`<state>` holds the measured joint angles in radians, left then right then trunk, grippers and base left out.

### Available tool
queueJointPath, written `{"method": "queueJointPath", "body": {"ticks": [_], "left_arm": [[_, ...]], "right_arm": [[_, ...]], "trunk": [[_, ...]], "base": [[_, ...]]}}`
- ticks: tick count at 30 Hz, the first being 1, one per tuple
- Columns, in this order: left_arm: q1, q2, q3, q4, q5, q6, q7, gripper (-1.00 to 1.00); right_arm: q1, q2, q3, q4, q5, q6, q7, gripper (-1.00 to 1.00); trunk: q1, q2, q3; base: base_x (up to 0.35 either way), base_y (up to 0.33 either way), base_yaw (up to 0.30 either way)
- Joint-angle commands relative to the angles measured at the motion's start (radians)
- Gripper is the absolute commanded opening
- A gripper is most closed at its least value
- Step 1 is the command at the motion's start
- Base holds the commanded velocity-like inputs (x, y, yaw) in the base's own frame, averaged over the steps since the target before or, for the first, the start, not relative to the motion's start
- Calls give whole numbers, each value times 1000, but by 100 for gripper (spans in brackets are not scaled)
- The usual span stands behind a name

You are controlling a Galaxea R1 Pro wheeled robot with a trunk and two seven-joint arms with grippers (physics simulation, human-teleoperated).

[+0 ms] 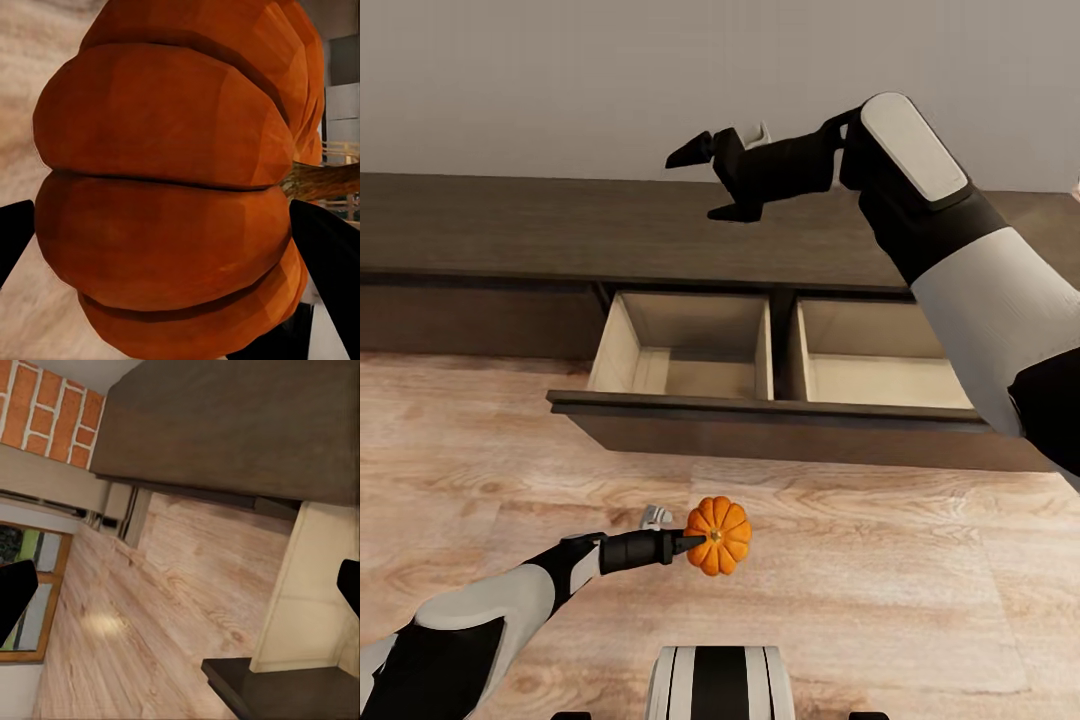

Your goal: Place each of the two pumpkins and all three candles from the living room inside a cabinet in the living room (use any cabinet), then make sure every cabinet is closed, and position the cauldron so it is next to a table in the living room.

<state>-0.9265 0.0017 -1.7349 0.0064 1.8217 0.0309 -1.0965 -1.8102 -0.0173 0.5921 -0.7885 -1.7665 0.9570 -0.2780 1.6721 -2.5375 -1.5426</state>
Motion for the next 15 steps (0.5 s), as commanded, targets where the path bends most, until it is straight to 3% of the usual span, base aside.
{"method": "queueJointPath", "body": {"ticks": [1, 8, 12, 15], "left_arm": [[0, 0, -2, 0, -1, 0, 2, -100], [0, 0, -2, 0, -2, 2, 3, -100], [0, -3, -2, 0, -2, 4, 3, -100], [0, -3, -2, 0, -2, 4, 3, -100]], "right_arm": [[1, -1, 0, 0, 9, 0, 0, 100], [12, -1, 0, 2, 22, 0, -1, 100], [16, 0, 0, 2, 85, 0, 0, 100], [16, 0, 0, 2, 96, 0, 1, 100]], "trunk": [[0, 0, 4], [-3, 2, 31], [-5, 3, 46], [-7, 4, 58]], "base": [[0, 0, 0], [0, 0, 0], [0, 0, 0], [0, 0, 0]]}}
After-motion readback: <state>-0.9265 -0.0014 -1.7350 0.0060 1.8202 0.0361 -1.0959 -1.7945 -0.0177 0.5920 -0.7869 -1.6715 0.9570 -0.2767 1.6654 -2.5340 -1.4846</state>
